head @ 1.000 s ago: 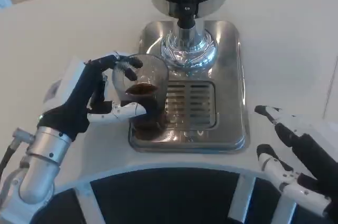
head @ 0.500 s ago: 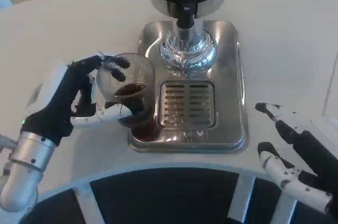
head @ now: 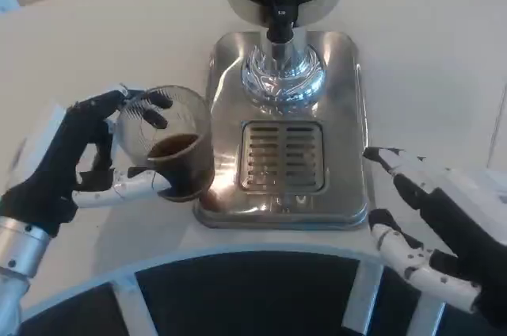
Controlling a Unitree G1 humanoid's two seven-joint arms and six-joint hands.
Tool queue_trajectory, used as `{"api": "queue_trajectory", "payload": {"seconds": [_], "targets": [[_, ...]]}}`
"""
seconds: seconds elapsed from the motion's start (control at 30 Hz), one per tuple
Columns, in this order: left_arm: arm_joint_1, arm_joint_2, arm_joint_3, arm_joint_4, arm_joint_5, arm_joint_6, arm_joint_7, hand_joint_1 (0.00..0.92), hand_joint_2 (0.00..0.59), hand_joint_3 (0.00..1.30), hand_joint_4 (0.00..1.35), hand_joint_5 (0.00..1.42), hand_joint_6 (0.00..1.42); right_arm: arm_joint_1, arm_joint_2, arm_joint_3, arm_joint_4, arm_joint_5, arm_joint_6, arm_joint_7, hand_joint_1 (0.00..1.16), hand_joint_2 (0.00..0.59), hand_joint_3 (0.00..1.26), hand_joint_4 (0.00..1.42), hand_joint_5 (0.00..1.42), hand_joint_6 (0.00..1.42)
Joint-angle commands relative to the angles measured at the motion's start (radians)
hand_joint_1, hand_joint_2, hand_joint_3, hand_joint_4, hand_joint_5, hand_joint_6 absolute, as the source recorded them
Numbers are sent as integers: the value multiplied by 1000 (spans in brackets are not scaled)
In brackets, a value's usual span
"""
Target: Grasp the cup under the faucet to collect the drink, then remove the cup.
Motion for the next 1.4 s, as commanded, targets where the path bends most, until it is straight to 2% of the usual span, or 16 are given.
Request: {"api": "queue_trajectory", "payload": {"seconds": [0.03,0.27,0.87,1.1,1.4], "targets": [[43,18,36,-61,-50,-15,-26,573,34,997,1207,1424,1344,3,-14,16,5,-10,-14,-15,170,541,17,0,0,0],[120,18,67,-156,-94,-14,-80,573,29,997,1207,1424,1345,18,-28,59,-7,-45,-49,-14,183,545,2,0,0,0],[264,8,102,-322,-151,0,-167,582,21,997,1207,1424,1346,58,-5,137,-10,-112,-116,-1,196,547,0,0,0,0],[300,6,105,-361,-171,-4,-198,582,21,997,1207,1424,1344,74,17,176,-21,-157,-140,20,199,547,0,0,0,0],[340,-1,109,-402,-207,3,-240,582,21,997,1207,1424,1344,107,71,214,-28,-206,-186,39,201,547,0,0,0,0]]}}
